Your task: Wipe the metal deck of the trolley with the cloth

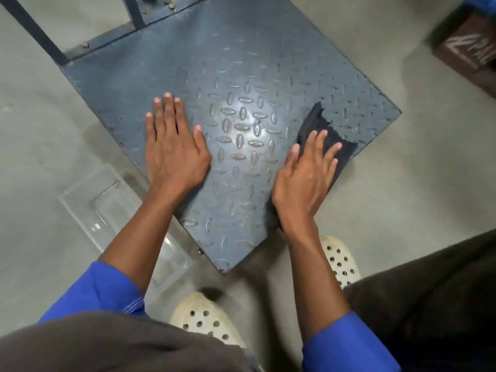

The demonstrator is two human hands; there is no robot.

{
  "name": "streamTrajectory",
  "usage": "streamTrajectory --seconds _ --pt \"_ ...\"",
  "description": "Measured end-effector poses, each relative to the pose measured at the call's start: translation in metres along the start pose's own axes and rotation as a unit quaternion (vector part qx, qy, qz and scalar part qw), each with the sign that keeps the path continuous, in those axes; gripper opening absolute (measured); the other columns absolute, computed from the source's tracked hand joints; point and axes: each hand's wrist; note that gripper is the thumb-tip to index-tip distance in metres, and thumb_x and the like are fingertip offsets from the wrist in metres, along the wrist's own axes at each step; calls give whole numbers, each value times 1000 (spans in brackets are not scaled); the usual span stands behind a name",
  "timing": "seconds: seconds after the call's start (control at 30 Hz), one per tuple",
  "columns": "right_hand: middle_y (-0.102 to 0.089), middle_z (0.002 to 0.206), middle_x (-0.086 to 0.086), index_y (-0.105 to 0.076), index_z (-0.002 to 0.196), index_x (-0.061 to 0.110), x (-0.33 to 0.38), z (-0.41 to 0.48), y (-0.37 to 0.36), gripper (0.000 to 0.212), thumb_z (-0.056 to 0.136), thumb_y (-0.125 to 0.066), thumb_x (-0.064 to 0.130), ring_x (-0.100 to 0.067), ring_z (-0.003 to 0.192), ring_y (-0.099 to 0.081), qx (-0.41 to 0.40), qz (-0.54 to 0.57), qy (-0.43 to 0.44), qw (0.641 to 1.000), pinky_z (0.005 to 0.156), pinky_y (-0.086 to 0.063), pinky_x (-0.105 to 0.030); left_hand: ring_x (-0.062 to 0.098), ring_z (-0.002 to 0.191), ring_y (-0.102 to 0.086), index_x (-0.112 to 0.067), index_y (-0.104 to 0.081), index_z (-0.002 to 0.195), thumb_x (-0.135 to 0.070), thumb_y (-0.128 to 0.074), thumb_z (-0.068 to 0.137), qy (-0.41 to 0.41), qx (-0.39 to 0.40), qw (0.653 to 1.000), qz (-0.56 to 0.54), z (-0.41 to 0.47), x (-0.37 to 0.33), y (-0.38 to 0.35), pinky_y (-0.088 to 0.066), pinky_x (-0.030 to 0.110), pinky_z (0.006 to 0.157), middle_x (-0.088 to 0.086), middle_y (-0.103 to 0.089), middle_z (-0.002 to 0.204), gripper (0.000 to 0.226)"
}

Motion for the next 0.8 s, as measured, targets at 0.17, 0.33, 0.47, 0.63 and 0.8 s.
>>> streamTrajectory --seconds 0.17,0.33,0.47,0.63,0.8 --pt "-16 174 -8 -25 165 9 54 17 -30 59 113 -30 36 -32 163 -1 65 -2 145 987 132 -5 -45 27 167 2 -5 -9 170 -42 -20 114 -14 -13 1000 1 -13 -3 -4 3 45 135 14 -3 179 68" --pt "-8 176 -3 -16 167 14 -1 -6 -22 62 113 -21 43 -35 162 3 37 -76 63 994 132 -4 -48 25 167 3 -7 -8 171 -44 -18 114 -8 -14 1000 -3 -16 -4 -2 4 44 135 12 -2 179 68" --pt "-12 175 -4 -19 167 12 -51 -19 11 60 114 -23 40 -30 163 4 -40 -15 -78 996 132 -2 -48 24 166 6 -9 -4 171 -47 -15 114 -4 -10 1000 -2 -17 -3 -3 3 46 135 11 2 180 69" --pt "-24 172 -3 -28 164 11 -9 11 8 60 113 -23 40 -25 163 -5 -67 47 37 996 132 -3 -42 23 167 4 -9 -7 171 -48 -16 114 2 -17 1000 -10 -22 -1 -2 3 45 135 11 -2 180 70" --pt "-30 171 -4 -31 164 12 -41 58 -5 57 113 -26 38 -26 162 -13 -28 35 44 998 132 -8 -43 22 166 5 -10 -7 171 -50 -15 114 -1 -17 1000 -6 -27 2 -1 4 43 135 10 -1 180 71"
Point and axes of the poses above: each hand's wrist, its own z-axis towards the middle knuckle, its own y-axis out of the back of the hand, x = y × z
